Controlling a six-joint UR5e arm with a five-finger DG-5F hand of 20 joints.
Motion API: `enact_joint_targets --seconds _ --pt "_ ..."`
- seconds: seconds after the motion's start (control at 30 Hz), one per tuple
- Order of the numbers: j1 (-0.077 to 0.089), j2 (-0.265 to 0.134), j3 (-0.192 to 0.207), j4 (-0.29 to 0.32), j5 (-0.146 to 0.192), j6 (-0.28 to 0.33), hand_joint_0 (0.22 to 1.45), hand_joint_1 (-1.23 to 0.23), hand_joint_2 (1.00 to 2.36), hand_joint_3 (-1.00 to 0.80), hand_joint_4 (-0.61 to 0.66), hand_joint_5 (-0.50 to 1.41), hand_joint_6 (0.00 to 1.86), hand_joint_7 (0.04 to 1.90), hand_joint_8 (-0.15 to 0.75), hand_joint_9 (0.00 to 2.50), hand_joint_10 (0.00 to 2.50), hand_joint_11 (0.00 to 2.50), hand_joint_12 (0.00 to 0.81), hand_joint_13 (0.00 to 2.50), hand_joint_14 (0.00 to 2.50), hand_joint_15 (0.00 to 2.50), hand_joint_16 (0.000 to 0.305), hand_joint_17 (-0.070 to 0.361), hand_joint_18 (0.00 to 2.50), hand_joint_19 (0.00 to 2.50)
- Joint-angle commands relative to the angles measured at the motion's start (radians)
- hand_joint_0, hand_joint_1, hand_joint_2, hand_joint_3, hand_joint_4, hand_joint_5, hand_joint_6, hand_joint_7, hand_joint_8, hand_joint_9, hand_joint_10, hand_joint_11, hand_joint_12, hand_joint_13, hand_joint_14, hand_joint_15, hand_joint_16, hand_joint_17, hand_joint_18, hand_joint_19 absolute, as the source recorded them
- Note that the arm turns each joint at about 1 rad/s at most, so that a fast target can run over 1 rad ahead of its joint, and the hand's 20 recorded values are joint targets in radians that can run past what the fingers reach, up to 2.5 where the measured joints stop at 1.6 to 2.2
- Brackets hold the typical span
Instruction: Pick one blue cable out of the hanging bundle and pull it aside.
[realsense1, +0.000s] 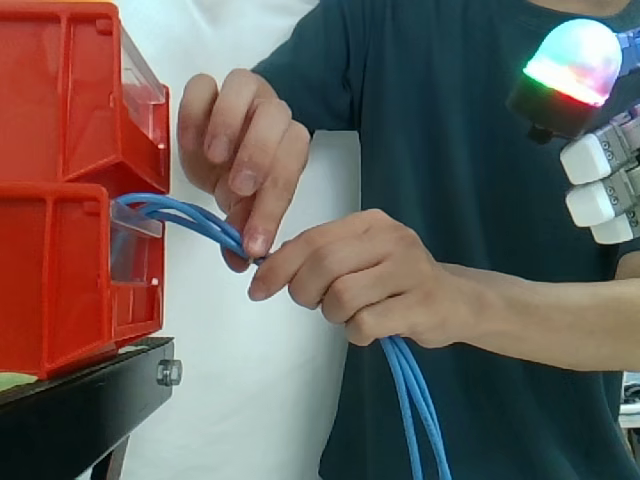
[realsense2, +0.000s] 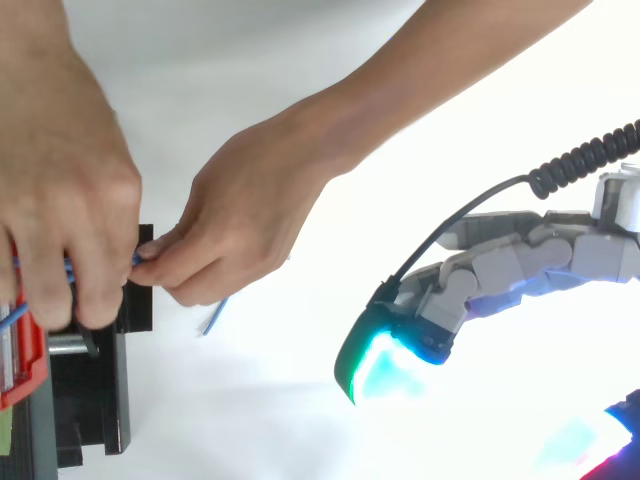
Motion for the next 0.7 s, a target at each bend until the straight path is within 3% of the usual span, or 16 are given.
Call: enact_joint_targets --seconds 0.0,0.2,0.67 --pt "0.000 0.000 -0.001 0.000 0.000 0.000 0.50 -0.59 1.00 -0.43 0.05 -0.24 0.50 0.71 0.192 0.43 0.00 0.00 0.214 0.36 0.00 0.01 0.021 0.047 0.10 0.13" --pt "0.000 0.000 0.000 0.000 0.000 0.000 0.50 -0.59 1.00 -0.43 0.06 -0.24 0.50 0.70 0.190 0.43 0.00 0.00 0.167 0.33 0.00 0.00 0.014 0.031 0.08 0.06" --pt "0.000 0.000 0.000 0.000 0.000 0.000 0.50 -0.59 1.01 -0.43 0.06 -0.24 0.50 0.71 0.196 0.46 0.00 0.00 0.204 0.39 0.00 0.03 0.017 0.038 0.11 0.13"
